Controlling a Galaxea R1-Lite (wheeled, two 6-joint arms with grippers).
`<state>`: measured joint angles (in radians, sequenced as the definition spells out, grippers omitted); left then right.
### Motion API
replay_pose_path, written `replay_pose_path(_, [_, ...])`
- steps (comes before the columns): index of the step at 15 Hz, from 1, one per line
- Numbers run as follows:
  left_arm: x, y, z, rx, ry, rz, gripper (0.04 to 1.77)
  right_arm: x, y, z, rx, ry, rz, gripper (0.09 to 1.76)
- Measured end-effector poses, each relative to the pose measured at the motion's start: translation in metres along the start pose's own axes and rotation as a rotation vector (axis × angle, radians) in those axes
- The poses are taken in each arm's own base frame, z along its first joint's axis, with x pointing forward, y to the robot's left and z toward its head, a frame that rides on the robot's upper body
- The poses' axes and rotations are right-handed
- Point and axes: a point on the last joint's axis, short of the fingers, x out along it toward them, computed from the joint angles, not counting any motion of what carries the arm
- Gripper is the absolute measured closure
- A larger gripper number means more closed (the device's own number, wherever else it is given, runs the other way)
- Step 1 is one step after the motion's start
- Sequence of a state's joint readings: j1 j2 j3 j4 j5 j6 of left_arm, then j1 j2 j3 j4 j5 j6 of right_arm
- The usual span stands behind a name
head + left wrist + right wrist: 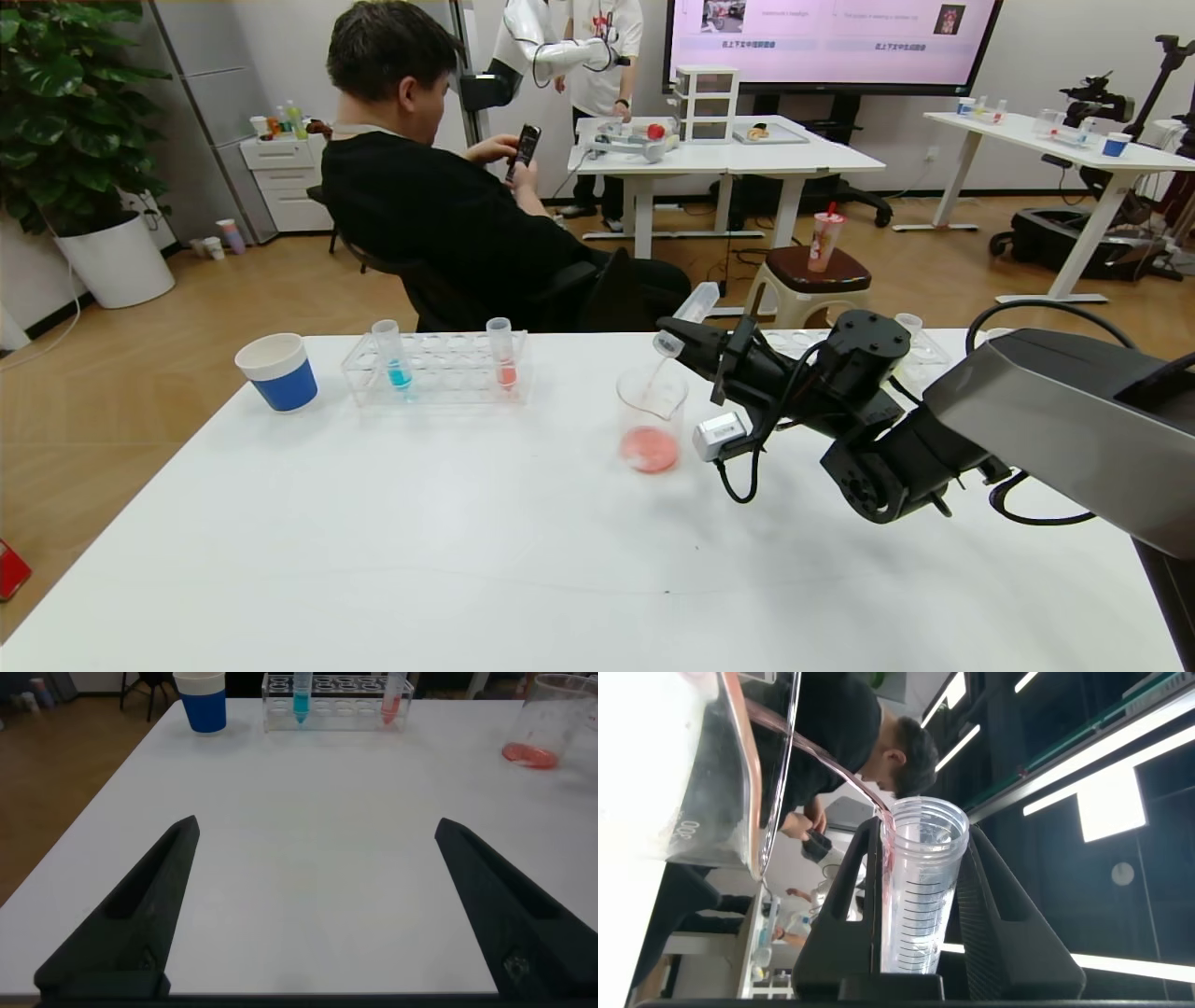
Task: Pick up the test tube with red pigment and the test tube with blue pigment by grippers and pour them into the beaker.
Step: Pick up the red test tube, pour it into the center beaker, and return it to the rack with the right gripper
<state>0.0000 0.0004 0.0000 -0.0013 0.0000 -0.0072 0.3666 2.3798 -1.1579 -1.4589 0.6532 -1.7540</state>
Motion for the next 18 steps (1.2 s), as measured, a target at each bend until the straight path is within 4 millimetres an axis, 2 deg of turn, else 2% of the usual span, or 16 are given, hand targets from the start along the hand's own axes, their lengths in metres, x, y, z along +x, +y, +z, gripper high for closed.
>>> replay_pose_path(5, [0.0, 0.0, 0.0, 0.0, 0.0, 0.0, 0.05, 0.002, -0.001, 0.002, 0.016, -0.008, -0.003, 1.36])
replay_pose_path(7, [0.0, 0.0, 0.0, 0.0, 0.0, 0.0, 0.05, 0.005, -0.011, -0.004, 0.116, 0.009, -0.03, 1.36])
replay_pose_path(10, [0.0, 0.0, 0.0, 0.0, 0.0, 0.0, 0.05, 0.006, -0.033, -0.014, 0.372, 0.113, -0.091, 1.36])
replay_pose_path(15, [0.0, 0.0, 0.0, 0.0, 0.0, 0.0, 0.05, 0.002, -0.073, -0.015, 0.87, 0.316, -0.302, 1.36])
replay_pose_path(18, [0.0, 0.0, 0.0, 0.0, 0.0, 0.0, 0.05, -0.008, -0.085, -0.009, 1.136, 0.451, -0.461, 1.36])
